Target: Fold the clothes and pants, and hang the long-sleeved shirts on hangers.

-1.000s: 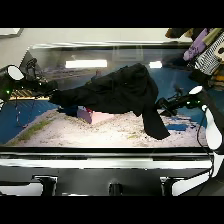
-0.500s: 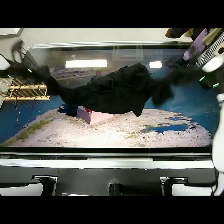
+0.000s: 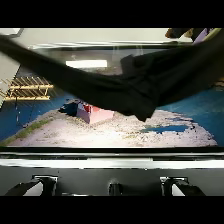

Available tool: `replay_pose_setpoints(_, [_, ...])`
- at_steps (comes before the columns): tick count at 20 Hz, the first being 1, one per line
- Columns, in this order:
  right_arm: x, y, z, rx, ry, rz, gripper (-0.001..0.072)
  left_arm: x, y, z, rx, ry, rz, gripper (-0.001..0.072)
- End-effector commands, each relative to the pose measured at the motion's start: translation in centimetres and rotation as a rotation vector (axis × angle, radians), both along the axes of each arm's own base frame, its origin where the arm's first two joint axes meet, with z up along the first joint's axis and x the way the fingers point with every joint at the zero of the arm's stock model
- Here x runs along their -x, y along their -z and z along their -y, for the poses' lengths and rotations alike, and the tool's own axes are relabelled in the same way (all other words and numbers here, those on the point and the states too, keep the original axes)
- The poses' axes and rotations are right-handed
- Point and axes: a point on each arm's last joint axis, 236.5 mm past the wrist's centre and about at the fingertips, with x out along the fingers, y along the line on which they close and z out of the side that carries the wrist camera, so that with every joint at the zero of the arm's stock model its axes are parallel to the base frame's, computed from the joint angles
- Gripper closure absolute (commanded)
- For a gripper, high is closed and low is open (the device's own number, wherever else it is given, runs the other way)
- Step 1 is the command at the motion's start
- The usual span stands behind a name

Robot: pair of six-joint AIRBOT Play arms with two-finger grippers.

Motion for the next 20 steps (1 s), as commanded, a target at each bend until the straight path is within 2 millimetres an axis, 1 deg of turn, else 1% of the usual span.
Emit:
replay_pose_setpoints(1, [14.1,-5.1,2.9,0.045,0.230,0.225,0.0681,12.0,-5.5,-4.1,-0.048,-0.247,0.193,0.0686])
replay_pose_setpoints(2, [16.3,-5.6,3.2,0.044,0.259,0.260,0.0681,14.3,-6.1,-4.4,-0.054,-0.282,0.221,0.0686])
replay_pose_setpoints(3, [18.0,-5.8,3.6,0.037,0.290,0.290,0.0681,16.2,-6.5,-4.6,-0.060,-0.315,0.242,0.0686])
replay_pose_setpoints(4, [19.0,-5.9,4.0,0.030,0.317,0.304,0.0681,17.9,-6.9,-5.0,-0.066,-0.354,0.259,0.0686])
replay_pose_setpoints(5, [19.3,-5.6,4.5,0.026,0.345,0.294,0.0681,18.9,-7.1,-5.3,-0.072,-0.387,0.267,0.0686])
replay_pose_setpoints(6, [18.6,-5.1,5.0,0.019,0.360,0.265,0.0681,19.3,-6.9,-5.8,-0.073,-0.420,0.261,0.0686])
replay_pose_setpoints(7, [17.1,-4.2,5.4,0.004,0.364,0.218,0.0681,19.1,-6.5,-6.4,-0.071,-0.442,0.245,0.0686])
replay_pose_setpoints(8, [15.1,-3.1,5.8,-0.016,0.367,0.162,0.0681,18.1,-5.8,-6.8,-0.062,-0.444,0.219,0.0686])
replay_pose_setpoints(9, [12.4,-1.6,6.3,-0.045,0.364,0.092,0.0680,16.3,-4.8,-7.0,-0.053,-0.418,0.179,0.0686])
replay_pose_setpoints(10, [9.1,0.1,6.7,-0.065,0.360,0.018,0.0680,13.4,-3.1,-6.7,-0.048,-0.354,0.119,0.0686])
replay_pose_setpoints(11, [5.7,1.8,6.8,-0.086,0.341,-0.051,0.0679,9.8,-1.2,-5.8,-0.042,-0.250,0.053,0.0686])
replay_pose_setpoints(12, [1.9,3.7,6.6,-0.104,0.302,-0.120,0.0679,6.2,1.2,-4.9,-0.026,-0.149,-0.017,0.0687])
replay_pose_setpoints(13, [-2.7,6.2,5.9,-0.132,0.242,-0.199,0.0679,2.8,3.6,-4.2,0.007,-0.059,-0.081,0.0687])
replay_pose_setpoints(14, [-6.9,9.0,4.9,-0.169,0.175,-0.277,0.0679,-0.5,6.5,-3.9,0.044,0.012,-0.150,0.0687])
replay_pose_setpoints(15, [-11.3,12.8,3.7,-0.220,0.102,-0.372,0.0679,-3.5,9.5,-4.0,0.073,0.052,-0.222,0.0687])
replay_pose_setpoints(16, [-15.3,17.0,2.6,-0.274,0.041,-0.475,0.0679,-6.0,12.4,-4.2,0.100,0.073,-0.287,0.0687])
replay_pose_setpoints(17, [-18.5,21.5,1.4,-0.329,-0.013,-0.576,0.0679,-8.2,15.4,-4.0,0.122,0.097,-0.353,0.0687])
replay_pose_setpoints(18, [-21.2,26.5,0.3,-0.384,-0.057,-0.684,0.0679,-10.5,18.7,-3.5,0.134,0.130,-0.424,0.0687])
replay_pose_setpoints(19, [-23.2,31.3,-0.5,-0.430,-0.081,-0.781,0.0679,-12.2,21.7,-2.8,0.154,0.157,-0.485,0.0687])
replay_pose_setpoints(20, [-24.6,36.1,-0.9,-0.469,-0.088,-0.879,0.0679,-13.9,24.9,-1.9,0.172,0.184,-0.548,0.0687])
